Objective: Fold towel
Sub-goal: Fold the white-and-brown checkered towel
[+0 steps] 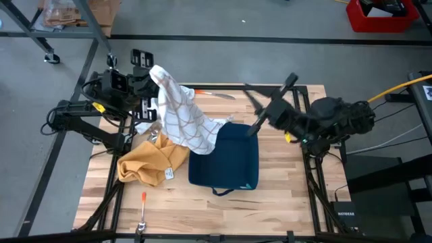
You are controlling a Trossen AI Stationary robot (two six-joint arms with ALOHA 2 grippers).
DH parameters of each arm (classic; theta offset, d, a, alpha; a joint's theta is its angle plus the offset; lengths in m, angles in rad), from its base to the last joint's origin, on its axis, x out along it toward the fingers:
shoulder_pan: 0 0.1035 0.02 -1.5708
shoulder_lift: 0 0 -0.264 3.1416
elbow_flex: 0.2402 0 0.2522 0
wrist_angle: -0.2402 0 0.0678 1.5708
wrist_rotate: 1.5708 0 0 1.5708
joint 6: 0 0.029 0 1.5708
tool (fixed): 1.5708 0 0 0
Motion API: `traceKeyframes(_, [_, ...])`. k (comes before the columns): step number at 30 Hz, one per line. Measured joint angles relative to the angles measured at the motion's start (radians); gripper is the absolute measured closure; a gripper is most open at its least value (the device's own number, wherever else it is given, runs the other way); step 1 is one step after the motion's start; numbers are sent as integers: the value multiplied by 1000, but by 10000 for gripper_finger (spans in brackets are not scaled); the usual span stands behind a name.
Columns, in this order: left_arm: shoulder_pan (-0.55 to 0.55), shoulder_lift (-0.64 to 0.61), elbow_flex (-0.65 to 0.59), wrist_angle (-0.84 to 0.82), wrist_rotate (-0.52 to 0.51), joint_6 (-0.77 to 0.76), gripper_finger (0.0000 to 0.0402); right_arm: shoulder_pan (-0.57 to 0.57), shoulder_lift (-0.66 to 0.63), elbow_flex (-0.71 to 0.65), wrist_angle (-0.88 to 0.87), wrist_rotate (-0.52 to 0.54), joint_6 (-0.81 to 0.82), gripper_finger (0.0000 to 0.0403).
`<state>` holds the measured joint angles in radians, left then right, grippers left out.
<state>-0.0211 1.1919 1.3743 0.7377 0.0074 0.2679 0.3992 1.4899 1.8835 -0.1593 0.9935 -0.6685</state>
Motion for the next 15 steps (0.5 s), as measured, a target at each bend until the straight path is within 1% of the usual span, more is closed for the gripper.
traceKeyframes(4, [1,0,0,-37,0,24,401,0,48,0,0,-30,153,270])
traceKeyframes(7, [2,0,0,-66,0,23,401,0,91,0,0,-87,299,236])
traceKeyframes(11, [1,0,0,-112,0,22,401,0,157,0,0,-157,424,210])
traceKeyframes(15, [1,0,0,-161,0,4,401,0,227,0,-1,-164,515,203])
